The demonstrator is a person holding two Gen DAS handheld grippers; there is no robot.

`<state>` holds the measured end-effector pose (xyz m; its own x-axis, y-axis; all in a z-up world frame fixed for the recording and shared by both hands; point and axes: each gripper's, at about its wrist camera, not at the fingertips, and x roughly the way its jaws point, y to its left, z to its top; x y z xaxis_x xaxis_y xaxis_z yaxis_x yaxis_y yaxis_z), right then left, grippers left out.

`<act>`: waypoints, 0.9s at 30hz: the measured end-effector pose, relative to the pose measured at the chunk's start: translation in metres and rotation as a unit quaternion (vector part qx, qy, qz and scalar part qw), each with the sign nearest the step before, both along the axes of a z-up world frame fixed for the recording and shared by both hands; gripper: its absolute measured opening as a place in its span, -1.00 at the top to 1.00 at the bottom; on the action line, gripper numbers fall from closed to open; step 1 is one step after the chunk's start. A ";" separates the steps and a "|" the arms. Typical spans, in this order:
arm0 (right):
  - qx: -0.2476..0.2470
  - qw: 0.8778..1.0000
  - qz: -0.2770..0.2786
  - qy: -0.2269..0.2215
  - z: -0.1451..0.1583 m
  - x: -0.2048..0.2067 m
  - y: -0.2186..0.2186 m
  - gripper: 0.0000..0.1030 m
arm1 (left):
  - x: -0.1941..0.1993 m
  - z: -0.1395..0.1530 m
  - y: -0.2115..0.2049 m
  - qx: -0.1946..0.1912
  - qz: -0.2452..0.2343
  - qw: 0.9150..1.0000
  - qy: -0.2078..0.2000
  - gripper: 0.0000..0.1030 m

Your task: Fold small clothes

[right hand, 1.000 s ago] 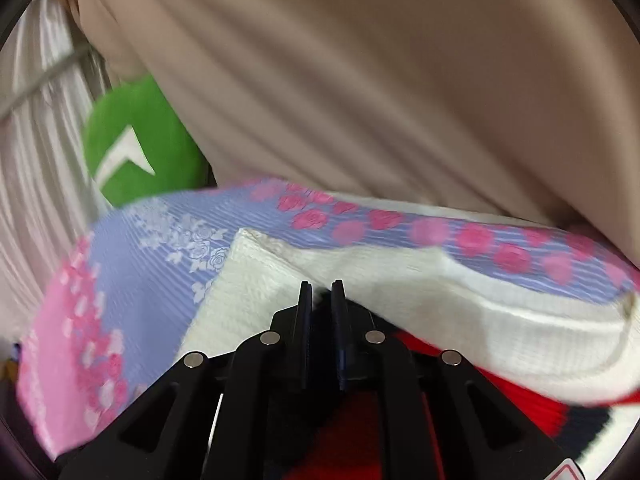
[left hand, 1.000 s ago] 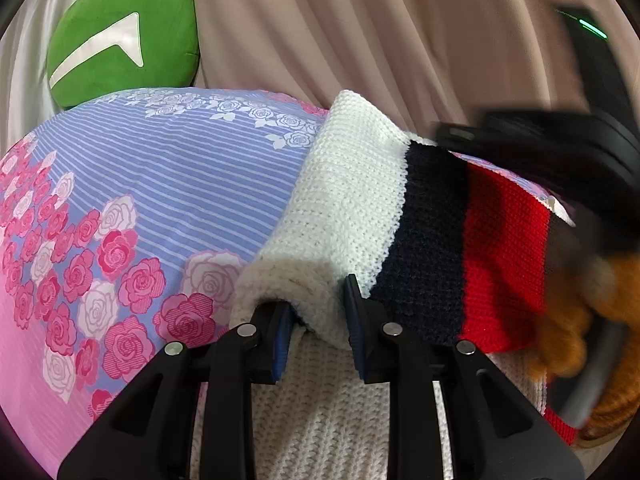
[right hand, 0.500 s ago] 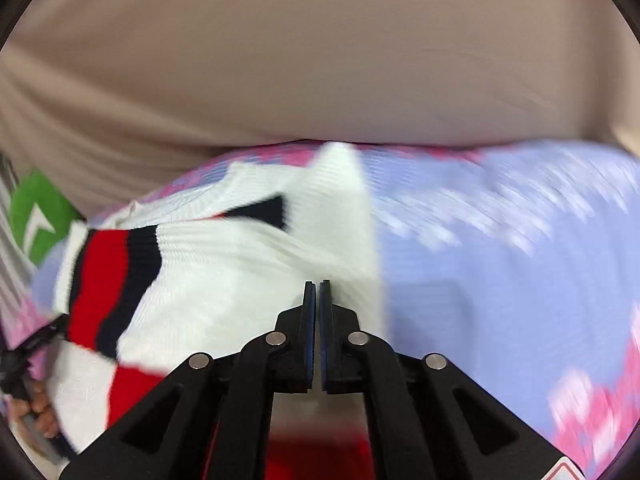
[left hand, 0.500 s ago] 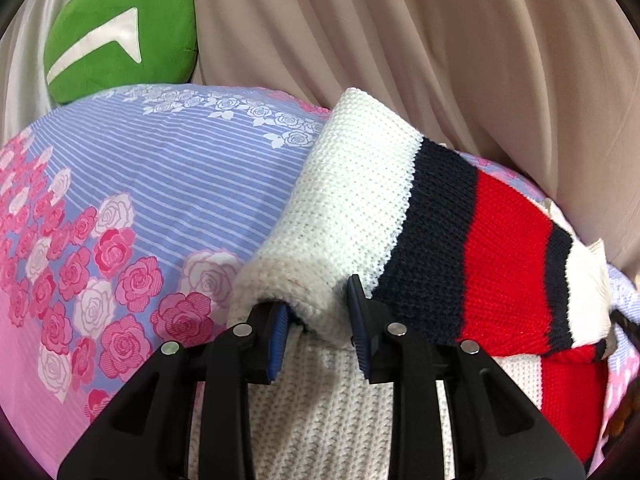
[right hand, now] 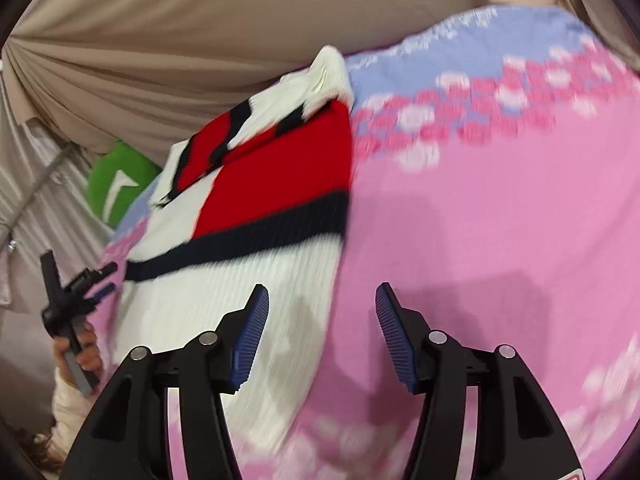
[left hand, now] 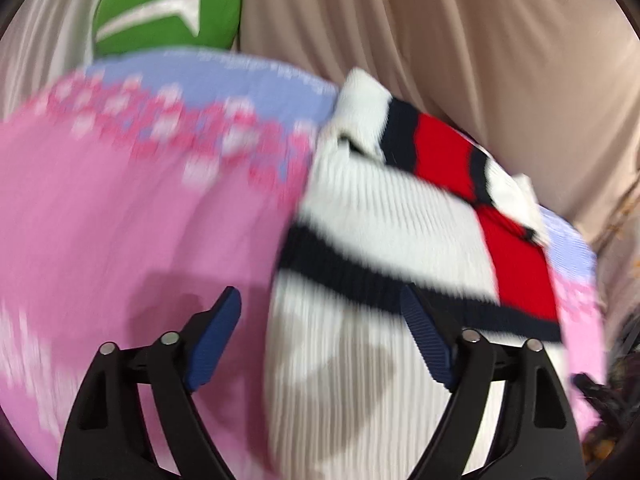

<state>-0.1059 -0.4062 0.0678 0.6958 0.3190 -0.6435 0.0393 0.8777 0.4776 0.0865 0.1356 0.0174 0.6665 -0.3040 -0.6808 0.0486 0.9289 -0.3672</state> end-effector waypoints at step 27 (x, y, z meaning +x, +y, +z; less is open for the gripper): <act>0.050 0.977 0.042 -0.204 0.056 -0.110 0.070 0.88 | -0.152 0.073 0.011 -0.113 -0.095 0.984 -0.102 0.89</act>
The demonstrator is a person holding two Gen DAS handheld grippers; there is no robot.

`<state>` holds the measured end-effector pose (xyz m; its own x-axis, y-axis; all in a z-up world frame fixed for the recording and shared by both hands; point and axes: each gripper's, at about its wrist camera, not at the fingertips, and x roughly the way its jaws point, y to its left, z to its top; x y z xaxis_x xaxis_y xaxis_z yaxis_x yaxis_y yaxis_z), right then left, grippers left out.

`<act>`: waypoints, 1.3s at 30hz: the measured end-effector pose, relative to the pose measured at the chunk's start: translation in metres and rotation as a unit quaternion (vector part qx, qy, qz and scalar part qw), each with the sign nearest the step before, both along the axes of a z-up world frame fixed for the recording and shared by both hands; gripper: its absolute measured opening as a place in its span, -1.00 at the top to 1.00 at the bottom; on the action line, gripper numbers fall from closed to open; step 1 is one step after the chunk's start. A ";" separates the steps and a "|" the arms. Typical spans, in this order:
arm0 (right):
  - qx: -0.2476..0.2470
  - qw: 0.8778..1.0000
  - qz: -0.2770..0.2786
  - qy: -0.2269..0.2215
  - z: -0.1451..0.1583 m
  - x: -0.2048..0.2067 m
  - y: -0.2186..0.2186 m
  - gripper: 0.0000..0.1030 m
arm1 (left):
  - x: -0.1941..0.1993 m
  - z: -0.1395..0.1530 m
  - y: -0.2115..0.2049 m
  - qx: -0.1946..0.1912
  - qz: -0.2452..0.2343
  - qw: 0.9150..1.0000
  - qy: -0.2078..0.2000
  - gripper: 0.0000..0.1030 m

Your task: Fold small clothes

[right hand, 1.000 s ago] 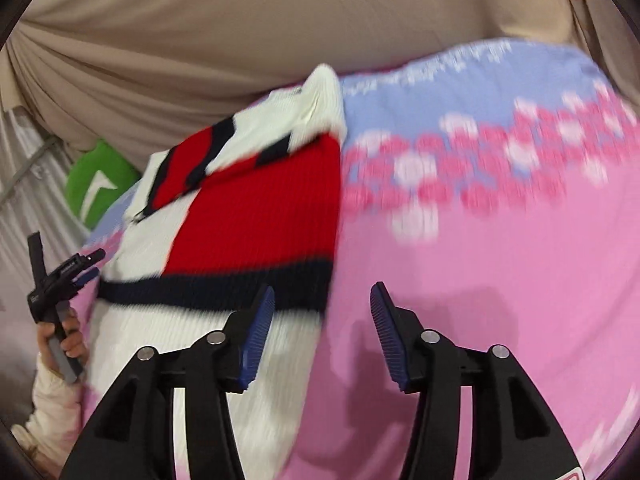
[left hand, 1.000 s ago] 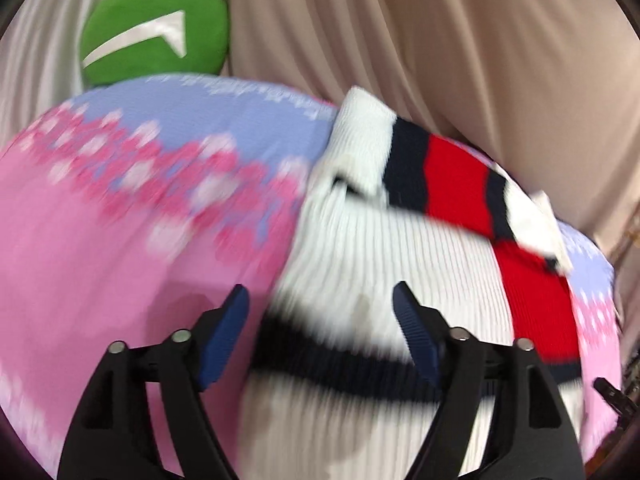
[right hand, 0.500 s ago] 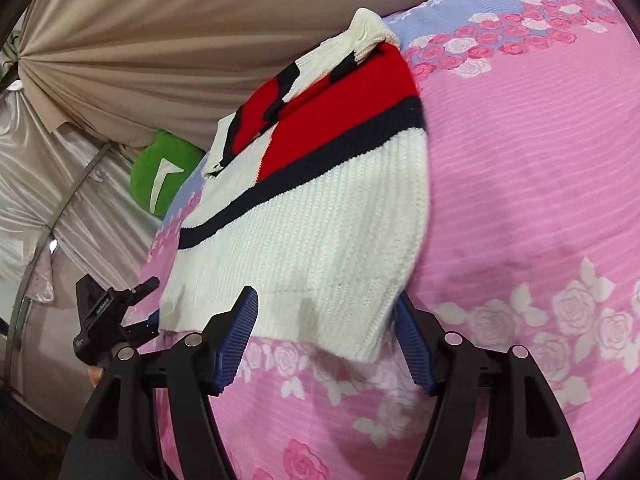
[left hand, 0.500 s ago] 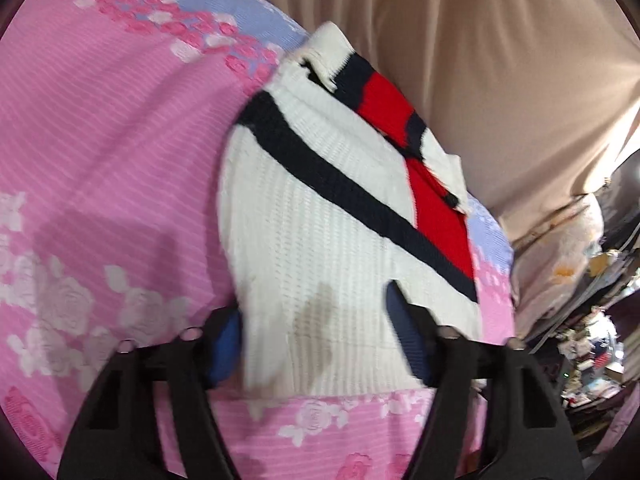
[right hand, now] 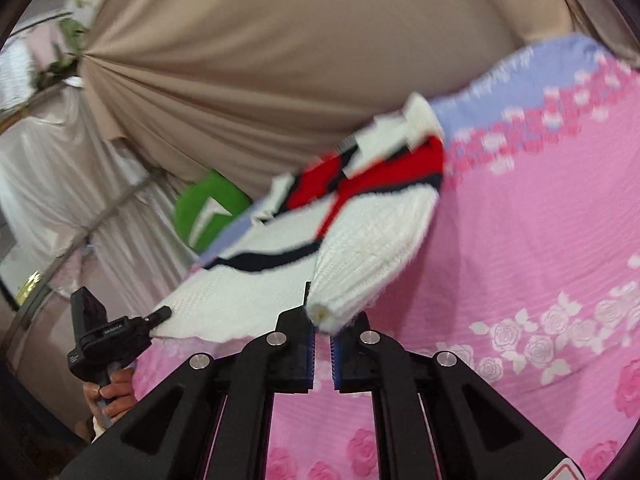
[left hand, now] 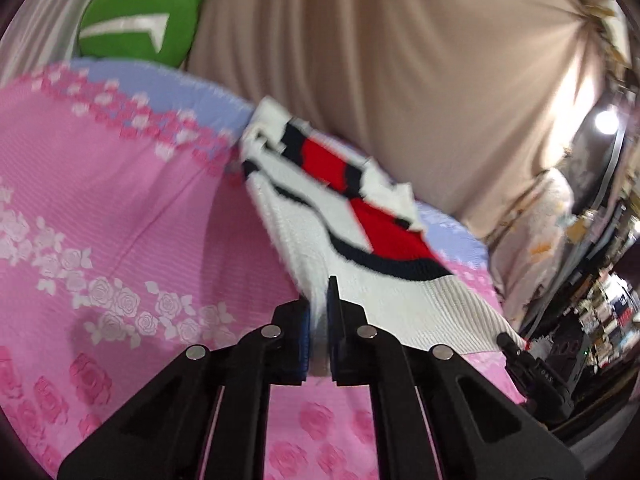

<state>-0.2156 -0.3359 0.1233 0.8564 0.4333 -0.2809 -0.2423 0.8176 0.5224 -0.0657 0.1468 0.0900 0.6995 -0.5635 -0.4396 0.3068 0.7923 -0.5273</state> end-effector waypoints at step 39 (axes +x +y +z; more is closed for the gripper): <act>-0.025 0.988 -0.117 0.097 -0.027 0.184 -0.046 0.36 | 0.176 -0.065 -0.068 0.139 0.081 0.984 0.074 0.57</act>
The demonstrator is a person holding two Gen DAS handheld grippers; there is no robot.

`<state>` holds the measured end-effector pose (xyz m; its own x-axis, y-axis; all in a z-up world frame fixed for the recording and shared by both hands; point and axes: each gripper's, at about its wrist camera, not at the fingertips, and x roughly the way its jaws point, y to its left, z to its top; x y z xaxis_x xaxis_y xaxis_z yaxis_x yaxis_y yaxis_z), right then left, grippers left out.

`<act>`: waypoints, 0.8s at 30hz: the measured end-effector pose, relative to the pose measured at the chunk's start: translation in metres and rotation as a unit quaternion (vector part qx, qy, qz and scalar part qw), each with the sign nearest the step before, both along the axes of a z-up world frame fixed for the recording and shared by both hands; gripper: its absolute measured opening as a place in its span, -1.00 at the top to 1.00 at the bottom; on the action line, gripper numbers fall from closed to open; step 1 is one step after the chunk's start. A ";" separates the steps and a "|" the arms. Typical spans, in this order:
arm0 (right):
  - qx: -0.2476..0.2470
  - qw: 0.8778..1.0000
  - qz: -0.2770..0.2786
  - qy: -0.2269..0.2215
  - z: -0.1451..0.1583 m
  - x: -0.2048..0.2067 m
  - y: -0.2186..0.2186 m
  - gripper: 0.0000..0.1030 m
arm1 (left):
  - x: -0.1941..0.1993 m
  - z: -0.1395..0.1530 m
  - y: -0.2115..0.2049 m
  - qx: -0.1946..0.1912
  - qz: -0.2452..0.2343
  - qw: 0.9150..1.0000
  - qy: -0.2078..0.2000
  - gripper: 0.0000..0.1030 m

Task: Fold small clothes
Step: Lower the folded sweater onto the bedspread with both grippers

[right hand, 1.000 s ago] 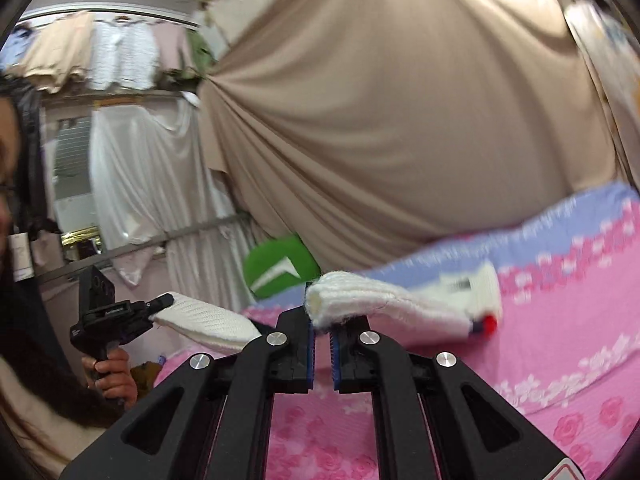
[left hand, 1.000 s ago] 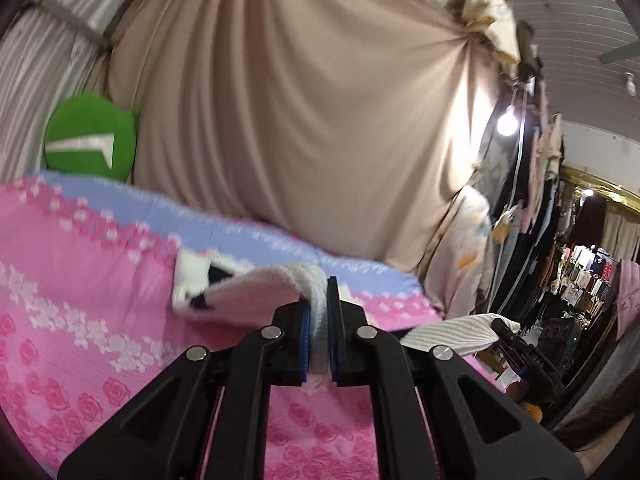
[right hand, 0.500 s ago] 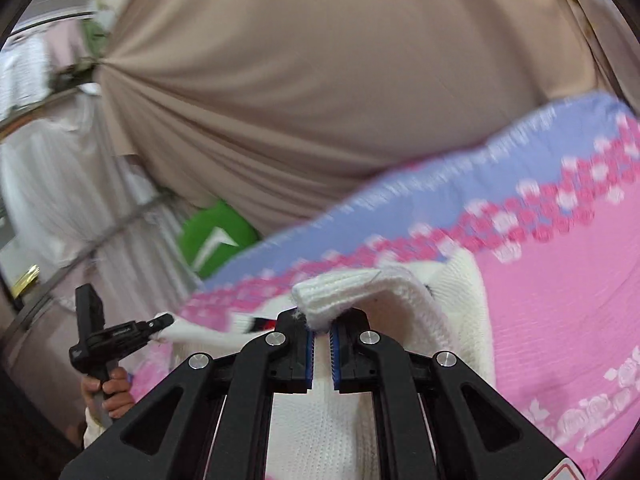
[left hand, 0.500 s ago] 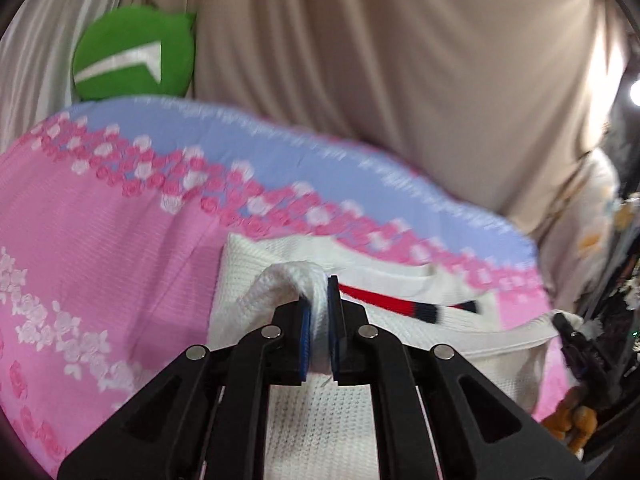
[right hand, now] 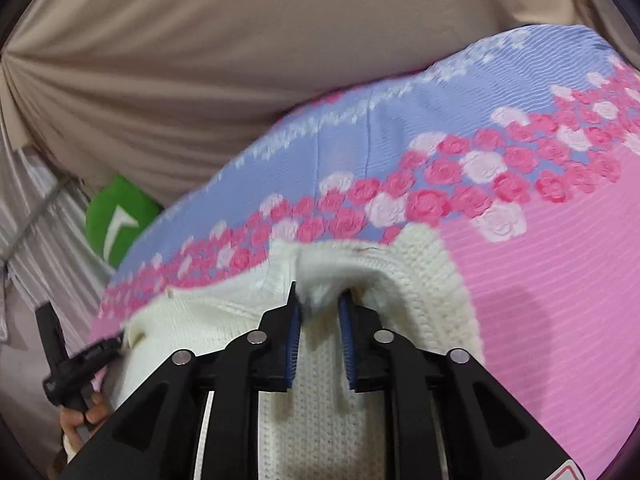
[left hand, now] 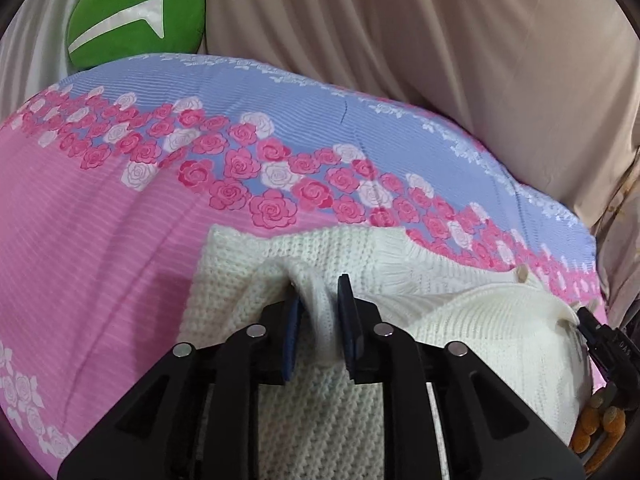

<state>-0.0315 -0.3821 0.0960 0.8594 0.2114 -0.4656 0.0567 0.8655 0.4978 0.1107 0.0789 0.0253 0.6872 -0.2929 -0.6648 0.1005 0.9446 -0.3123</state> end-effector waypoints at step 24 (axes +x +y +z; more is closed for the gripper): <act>-0.061 0.998 -0.007 0.027 0.002 -0.188 0.005 0.87 | -0.155 0.021 0.085 -0.017 -0.015 0.999 0.042 0.82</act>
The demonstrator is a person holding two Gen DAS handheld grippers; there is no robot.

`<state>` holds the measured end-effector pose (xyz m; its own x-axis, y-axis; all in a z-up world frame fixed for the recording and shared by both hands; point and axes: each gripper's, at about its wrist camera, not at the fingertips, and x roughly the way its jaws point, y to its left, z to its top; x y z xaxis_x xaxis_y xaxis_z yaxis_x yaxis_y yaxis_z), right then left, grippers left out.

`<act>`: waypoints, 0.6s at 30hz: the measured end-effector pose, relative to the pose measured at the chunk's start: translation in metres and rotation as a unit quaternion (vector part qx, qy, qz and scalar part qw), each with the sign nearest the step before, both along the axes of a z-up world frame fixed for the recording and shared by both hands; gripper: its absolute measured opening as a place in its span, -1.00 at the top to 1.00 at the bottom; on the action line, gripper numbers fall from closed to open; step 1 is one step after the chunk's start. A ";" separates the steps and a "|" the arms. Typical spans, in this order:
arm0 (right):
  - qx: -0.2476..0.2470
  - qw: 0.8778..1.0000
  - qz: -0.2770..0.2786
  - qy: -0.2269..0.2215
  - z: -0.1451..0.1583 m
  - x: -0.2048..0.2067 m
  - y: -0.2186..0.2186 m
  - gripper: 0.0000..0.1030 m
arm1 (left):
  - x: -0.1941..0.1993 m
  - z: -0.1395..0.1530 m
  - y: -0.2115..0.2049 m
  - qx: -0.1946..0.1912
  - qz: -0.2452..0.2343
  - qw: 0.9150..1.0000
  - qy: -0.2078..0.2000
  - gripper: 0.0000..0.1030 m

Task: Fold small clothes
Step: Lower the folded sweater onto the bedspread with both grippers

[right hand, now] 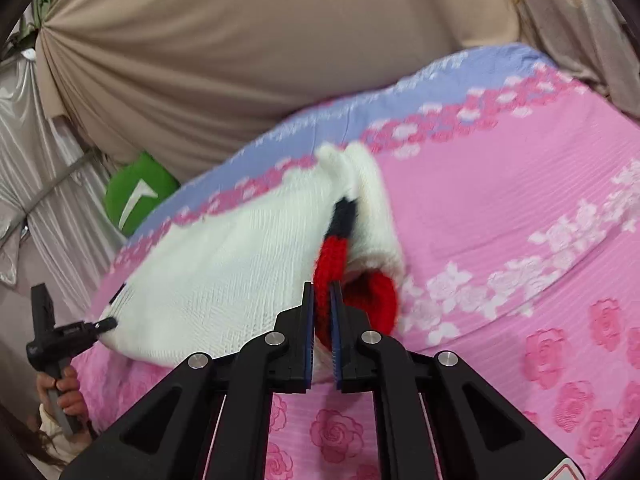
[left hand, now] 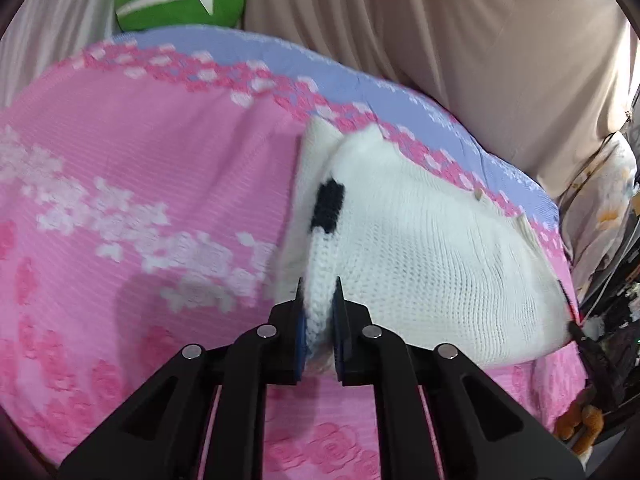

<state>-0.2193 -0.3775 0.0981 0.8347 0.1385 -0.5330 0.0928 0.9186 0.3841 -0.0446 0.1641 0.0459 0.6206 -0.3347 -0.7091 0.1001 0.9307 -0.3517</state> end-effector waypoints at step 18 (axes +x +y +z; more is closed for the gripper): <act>-0.030 0.999 0.005 -0.024 0.038 0.041 -0.014 -0.04 | 0.020 0.055 -0.010 0.019 0.008 0.997 -0.080 -0.35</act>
<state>-0.1784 -0.3914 0.1363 0.8585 0.1167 -0.4993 0.0655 0.9408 0.3325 -0.0245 0.1543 0.1007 0.7317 -0.2994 -0.6123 0.1376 0.9448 -0.2974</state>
